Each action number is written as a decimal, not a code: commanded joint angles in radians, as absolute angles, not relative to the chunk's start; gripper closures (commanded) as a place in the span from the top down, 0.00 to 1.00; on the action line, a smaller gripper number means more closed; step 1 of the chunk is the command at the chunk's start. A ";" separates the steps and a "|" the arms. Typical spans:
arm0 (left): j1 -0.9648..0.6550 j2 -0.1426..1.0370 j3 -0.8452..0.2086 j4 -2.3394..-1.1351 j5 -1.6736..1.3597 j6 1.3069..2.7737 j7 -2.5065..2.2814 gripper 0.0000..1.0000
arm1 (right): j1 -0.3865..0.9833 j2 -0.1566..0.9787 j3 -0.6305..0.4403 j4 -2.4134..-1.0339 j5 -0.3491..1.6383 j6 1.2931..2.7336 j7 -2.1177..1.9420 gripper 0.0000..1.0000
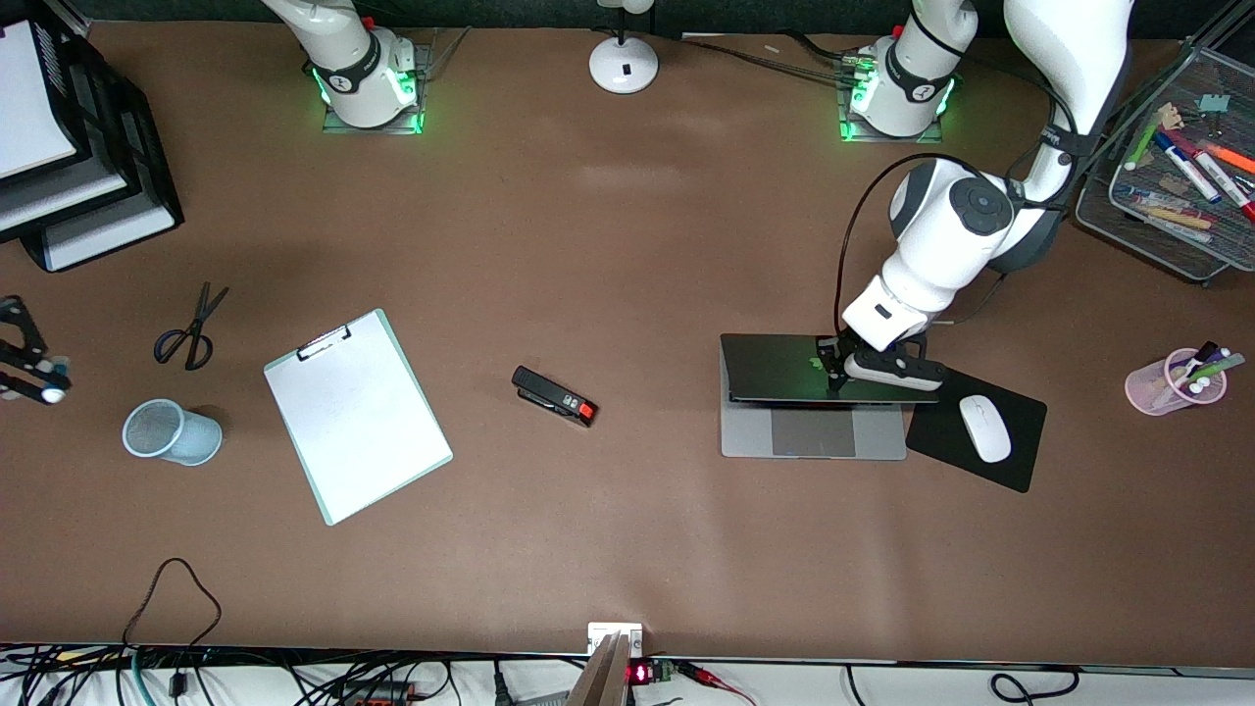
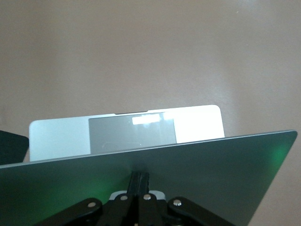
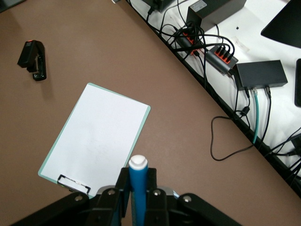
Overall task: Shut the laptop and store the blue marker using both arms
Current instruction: 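Push the laptop lid down with the left gripper while the right gripper carries the marker, then lower the marker into the light-blue cup with the right gripper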
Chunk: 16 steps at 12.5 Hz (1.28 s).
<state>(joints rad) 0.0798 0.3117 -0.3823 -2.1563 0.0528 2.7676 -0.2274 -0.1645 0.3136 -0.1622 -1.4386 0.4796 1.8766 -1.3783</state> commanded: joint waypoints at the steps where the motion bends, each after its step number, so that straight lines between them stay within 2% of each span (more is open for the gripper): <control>1: 0.089 0.357 -0.374 -2.126 0.089 2.805 -0.215 0.00 | -0.250 0.356 -0.146 -1.420 0.592 1.832 -1.576 0.00; 5: 0.086 0.420 -0.357 -2.117 0.092 2.899 -0.215 0.00 | -0.351 0.445 -0.144 -1.420 0.786 1.764 -1.918 0.00; 8: 0.086 0.469 -0.357 -2.079 0.094 2.913 -0.213 0.00 | -0.386 0.518 -0.144 -1.419 0.928 1.668 -2.130 0.00; 13: 0.084 0.518 -0.356 -2.042 0.110 2.915 -0.198 0.00 | -0.406 0.616 -0.140 -1.416 0.982 1.635 -2.316 0.00; 16: 0.080 0.546 -0.333 -2.022 0.170 2.916 -0.198 0.00 | -0.410 0.682 -0.140 -1.368 1.012 1.637 -2.382 0.00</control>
